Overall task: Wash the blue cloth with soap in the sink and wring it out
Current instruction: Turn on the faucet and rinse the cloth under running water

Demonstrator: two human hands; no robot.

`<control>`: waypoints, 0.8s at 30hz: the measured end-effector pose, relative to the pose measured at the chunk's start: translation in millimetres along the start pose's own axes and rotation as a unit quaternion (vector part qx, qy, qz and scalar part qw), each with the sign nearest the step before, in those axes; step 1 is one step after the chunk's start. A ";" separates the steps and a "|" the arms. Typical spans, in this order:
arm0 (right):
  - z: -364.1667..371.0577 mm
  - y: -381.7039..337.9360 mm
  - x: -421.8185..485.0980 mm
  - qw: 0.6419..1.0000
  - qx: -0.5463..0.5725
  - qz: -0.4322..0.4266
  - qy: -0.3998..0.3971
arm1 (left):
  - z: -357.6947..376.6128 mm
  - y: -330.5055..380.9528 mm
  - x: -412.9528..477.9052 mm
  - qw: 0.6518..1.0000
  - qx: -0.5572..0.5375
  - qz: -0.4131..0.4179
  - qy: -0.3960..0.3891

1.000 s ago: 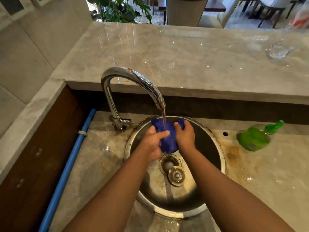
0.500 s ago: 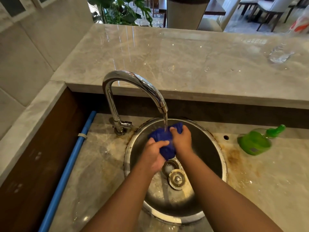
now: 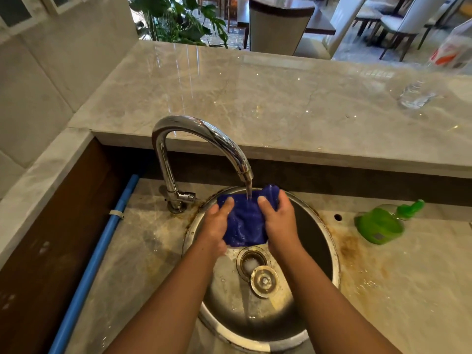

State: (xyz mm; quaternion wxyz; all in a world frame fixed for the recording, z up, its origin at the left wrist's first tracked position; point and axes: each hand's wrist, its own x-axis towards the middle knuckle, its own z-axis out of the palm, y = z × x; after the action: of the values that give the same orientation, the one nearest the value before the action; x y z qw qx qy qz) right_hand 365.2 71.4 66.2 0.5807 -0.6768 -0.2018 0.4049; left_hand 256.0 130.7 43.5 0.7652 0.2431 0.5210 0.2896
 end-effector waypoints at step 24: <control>-3.1 46.6 5.2 0.882 0.328 0.329 -0.082 | -8.2 4.2 -16.8 0.983 0.164 0.076 -0.021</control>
State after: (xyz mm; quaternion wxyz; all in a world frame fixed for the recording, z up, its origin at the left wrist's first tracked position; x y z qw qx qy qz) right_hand 361.6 61.9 20.3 0.5842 -0.4400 0.1299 0.6695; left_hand 242.6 122.6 54.5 0.7013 0.4106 0.5253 0.2522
